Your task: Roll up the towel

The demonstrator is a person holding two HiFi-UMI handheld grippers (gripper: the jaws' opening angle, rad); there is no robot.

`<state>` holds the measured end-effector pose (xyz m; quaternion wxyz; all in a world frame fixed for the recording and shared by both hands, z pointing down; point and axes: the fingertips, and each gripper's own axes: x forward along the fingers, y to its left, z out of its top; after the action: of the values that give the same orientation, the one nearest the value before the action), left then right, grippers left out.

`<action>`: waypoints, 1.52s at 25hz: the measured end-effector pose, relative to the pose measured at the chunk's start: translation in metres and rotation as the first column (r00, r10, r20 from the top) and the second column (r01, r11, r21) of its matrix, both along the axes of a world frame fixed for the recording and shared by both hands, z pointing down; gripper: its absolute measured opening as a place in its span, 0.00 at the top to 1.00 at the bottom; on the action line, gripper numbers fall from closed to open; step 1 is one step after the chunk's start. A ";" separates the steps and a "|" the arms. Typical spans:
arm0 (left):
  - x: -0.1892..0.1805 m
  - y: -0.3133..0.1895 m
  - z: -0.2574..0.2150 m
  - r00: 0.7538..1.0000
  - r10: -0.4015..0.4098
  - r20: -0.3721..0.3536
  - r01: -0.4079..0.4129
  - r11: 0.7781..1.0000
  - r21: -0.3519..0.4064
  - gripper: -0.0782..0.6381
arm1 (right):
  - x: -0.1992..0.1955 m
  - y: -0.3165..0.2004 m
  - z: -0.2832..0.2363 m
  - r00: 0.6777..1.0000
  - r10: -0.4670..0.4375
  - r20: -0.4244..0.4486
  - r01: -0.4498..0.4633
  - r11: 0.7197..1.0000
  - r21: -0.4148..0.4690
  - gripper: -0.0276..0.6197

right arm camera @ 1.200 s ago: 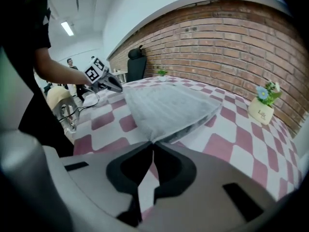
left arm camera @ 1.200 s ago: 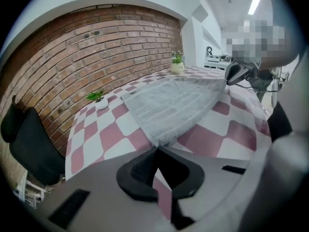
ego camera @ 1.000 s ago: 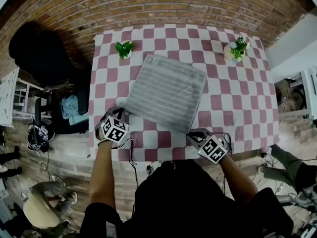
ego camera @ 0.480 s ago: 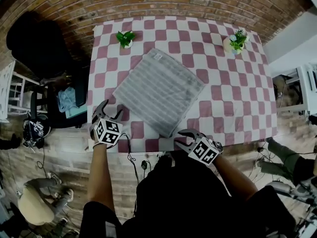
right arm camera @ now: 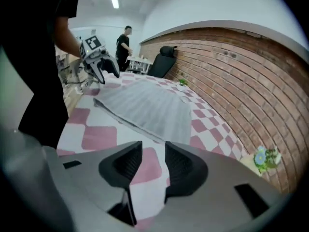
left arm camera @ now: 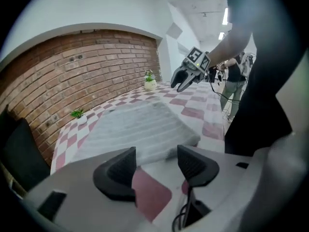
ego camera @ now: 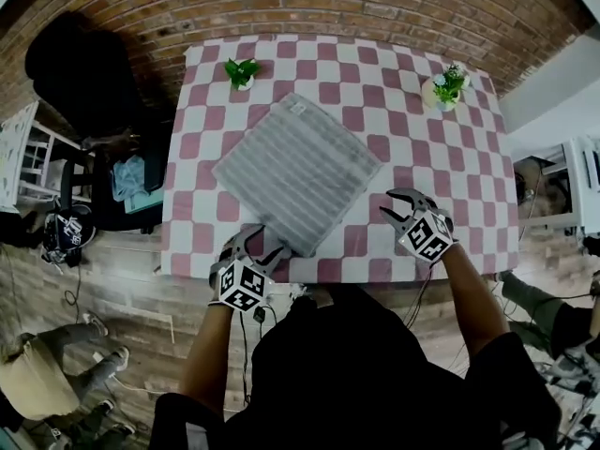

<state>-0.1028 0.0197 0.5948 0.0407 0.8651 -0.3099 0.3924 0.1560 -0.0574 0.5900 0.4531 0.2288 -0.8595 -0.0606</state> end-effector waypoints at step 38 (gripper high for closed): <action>0.079 0.031 0.050 0.966 -0.202 0.164 0.241 0.931 -0.273 0.79 | 0.020 -0.099 0.074 0.301 -0.831 -0.467 0.831 0.469 -0.299 0.86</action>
<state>-0.0234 0.0512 0.6452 0.1904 0.7810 -0.3467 0.4832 0.1756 -0.1567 0.6642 0.5831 -0.2760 -0.6800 -0.3485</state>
